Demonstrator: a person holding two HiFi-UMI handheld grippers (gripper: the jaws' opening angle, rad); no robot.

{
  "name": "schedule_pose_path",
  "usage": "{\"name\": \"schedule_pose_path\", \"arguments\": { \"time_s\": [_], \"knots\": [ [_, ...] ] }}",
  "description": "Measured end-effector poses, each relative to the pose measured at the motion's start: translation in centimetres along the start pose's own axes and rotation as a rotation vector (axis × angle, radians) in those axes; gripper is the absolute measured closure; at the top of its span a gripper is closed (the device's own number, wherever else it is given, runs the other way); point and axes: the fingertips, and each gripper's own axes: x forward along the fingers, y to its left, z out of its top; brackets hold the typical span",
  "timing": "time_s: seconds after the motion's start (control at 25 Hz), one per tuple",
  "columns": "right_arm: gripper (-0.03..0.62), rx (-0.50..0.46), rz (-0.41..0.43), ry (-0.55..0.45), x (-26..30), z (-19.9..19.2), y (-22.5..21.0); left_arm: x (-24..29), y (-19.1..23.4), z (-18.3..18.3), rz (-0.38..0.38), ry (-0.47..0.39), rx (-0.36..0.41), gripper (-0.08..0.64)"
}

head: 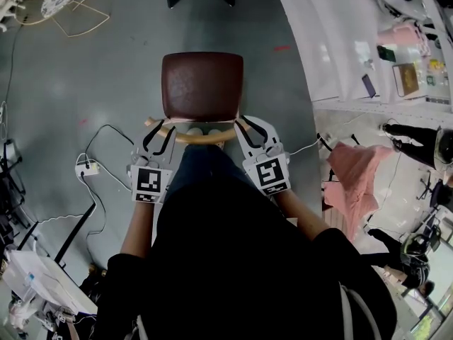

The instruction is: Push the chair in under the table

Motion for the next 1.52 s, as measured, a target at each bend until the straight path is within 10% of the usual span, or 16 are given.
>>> {"name": "schedule_pose_path", "arguments": {
  "time_s": [1.52],
  "knots": [
    [0.567,0.041,-0.027,0.181,1.8,-6.9,2.5,2.2,-1.7,-8.1,-0.229,0.152,0.013,0.414]
  ]
}}
